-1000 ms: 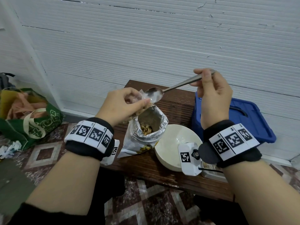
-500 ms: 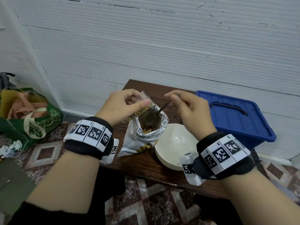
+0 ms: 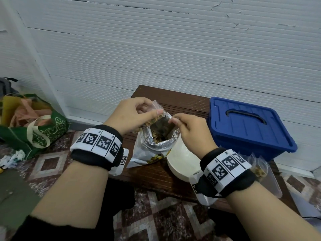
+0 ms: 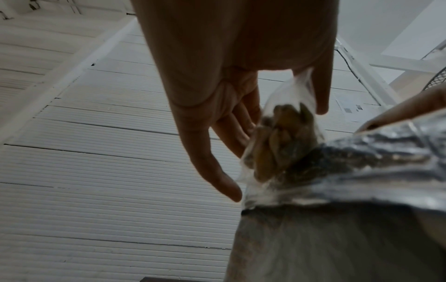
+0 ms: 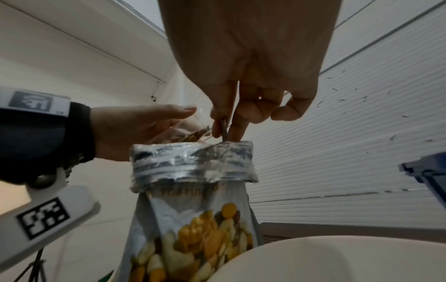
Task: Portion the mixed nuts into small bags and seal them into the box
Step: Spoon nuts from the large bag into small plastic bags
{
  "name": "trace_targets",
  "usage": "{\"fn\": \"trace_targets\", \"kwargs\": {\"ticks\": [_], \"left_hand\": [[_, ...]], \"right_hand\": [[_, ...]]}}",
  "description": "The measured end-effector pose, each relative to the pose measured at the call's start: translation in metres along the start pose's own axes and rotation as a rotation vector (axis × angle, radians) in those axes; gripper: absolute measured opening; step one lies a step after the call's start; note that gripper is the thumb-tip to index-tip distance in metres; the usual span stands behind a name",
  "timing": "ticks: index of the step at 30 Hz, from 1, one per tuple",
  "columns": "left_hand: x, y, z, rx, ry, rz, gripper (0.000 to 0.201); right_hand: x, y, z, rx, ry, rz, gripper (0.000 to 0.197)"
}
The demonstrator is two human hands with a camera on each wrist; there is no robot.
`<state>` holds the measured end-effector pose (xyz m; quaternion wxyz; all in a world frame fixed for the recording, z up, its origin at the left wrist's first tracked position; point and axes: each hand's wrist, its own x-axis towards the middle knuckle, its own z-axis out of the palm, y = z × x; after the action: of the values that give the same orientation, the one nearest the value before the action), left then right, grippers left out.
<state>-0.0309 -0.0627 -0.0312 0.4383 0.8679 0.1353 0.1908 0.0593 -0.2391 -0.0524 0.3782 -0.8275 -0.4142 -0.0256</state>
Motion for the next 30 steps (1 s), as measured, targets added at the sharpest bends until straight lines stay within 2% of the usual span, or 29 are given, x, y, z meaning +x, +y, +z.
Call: {"fn": "trace_targets", "kwargs": {"ticks": [3, 8, 15, 19, 23, 30], "left_hand": [[0.000, 0.000, 0.000, 0.011, 0.007, -0.012, 0.052], [-0.001, 0.002, 0.000, 0.015, -0.001, -0.021, 0.045], [-0.003, 0.007, -0.005, -0.002, 0.037, -0.043, 0.020], [-0.005, 0.007, -0.011, -0.082, 0.053, -0.062, 0.037], [-0.006, 0.004, -0.019, -0.096, 0.015, -0.057, 0.032], [-0.008, 0.005, -0.020, -0.053, -0.059, -0.055, 0.042]], "right_hand": [[0.002, 0.000, -0.004, 0.142, 0.098, 0.121, 0.023], [0.005, 0.001, -0.006, 0.274, 0.156, 0.311, 0.028], [0.008, 0.002, -0.013, 0.334, 0.311, 0.460, 0.030], [0.012, 0.005, -0.022, 0.337, 0.362, 0.506, 0.031], [0.016, 0.006, -0.034, 0.333, 0.414, 0.537, 0.032], [0.025, 0.003, -0.062, 0.361, 0.496, 0.527, 0.034]]}}
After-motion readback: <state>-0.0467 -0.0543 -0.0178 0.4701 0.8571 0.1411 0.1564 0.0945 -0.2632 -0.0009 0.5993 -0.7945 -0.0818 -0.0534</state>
